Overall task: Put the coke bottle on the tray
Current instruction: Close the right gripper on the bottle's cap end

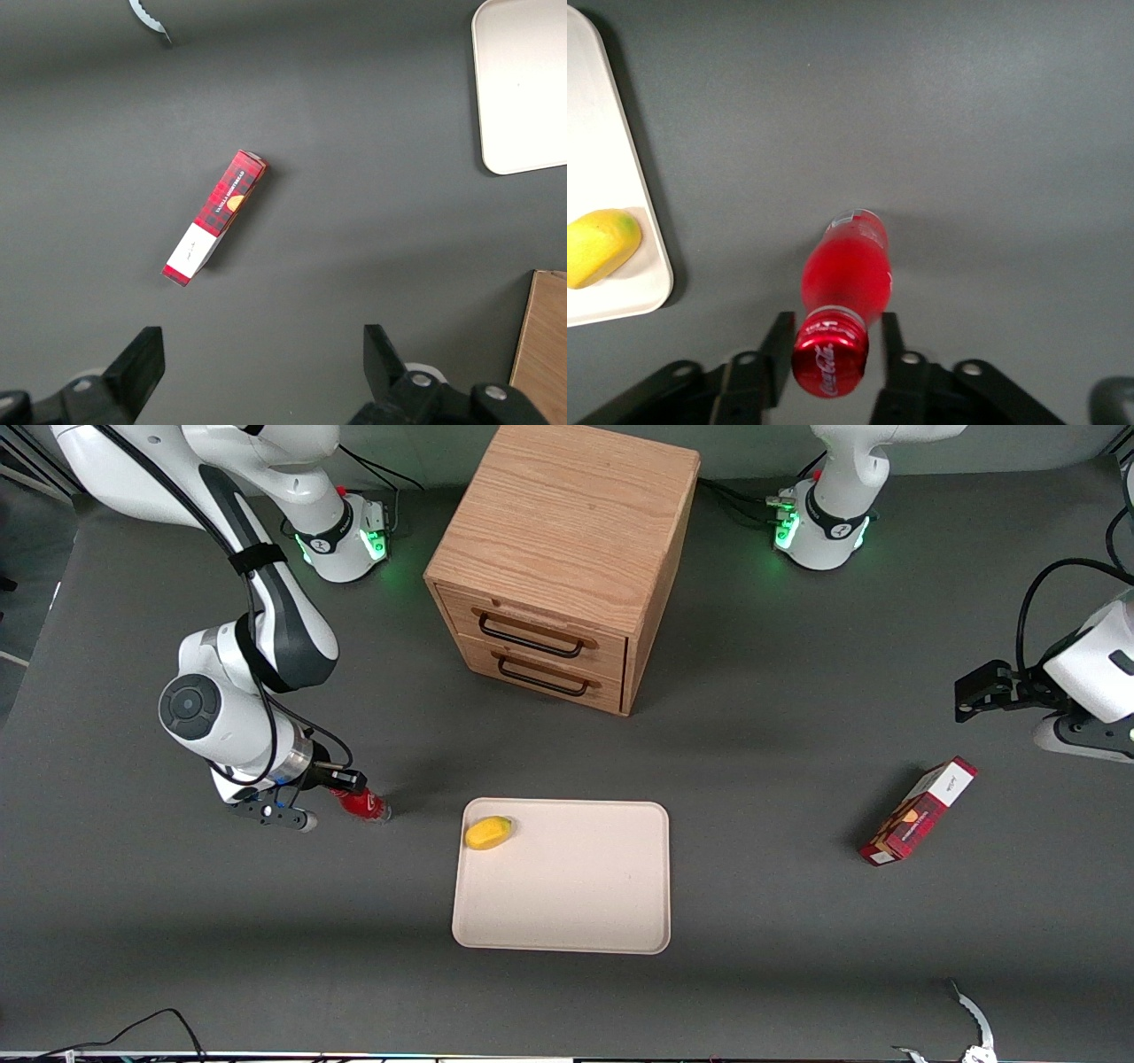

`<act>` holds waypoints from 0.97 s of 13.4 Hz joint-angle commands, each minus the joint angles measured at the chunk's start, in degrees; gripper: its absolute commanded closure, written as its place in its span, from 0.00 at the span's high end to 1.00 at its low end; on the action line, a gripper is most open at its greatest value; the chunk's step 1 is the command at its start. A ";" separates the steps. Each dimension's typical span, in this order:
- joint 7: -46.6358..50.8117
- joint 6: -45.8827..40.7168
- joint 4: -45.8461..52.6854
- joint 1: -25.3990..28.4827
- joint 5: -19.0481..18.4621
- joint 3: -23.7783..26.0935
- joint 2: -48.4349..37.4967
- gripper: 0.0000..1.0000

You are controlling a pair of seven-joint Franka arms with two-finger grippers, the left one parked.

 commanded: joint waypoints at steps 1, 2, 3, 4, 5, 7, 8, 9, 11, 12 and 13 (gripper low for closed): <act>1.80 0.55 -0.95 0.40 -1.58 0.13 -1.44 0.38; 1.80 0.63 -0.94 0.40 -1.58 0.13 -1.43 0.36; 1.80 0.64 -0.94 0.40 -1.67 0.13 -1.35 0.22; 1.80 0.72 -0.94 0.40 -1.76 0.13 -1.35 0.09; 1.89 0.64 -0.94 0.40 -2.20 0.13 -1.35 0.00; 2.24 0.55 -0.68 0.40 -2.37 0.21 -1.52 0.00; 2.24 -0.24 0.54 0.40 -2.38 0.82 -2.31 0.00; 1.81 -4.25 3.07 0.32 -2.38 1.18 -2.92 0.00; -0.03 -15.74 11.76 0.23 -2.46 1.18 -3.37 0.00; -1.35 -20.67 15.98 0.31 -2.46 1.18 -3.37 0.00; -2.49 -25.25 20.63 0.23 -2.46 1.27 -3.28 0.00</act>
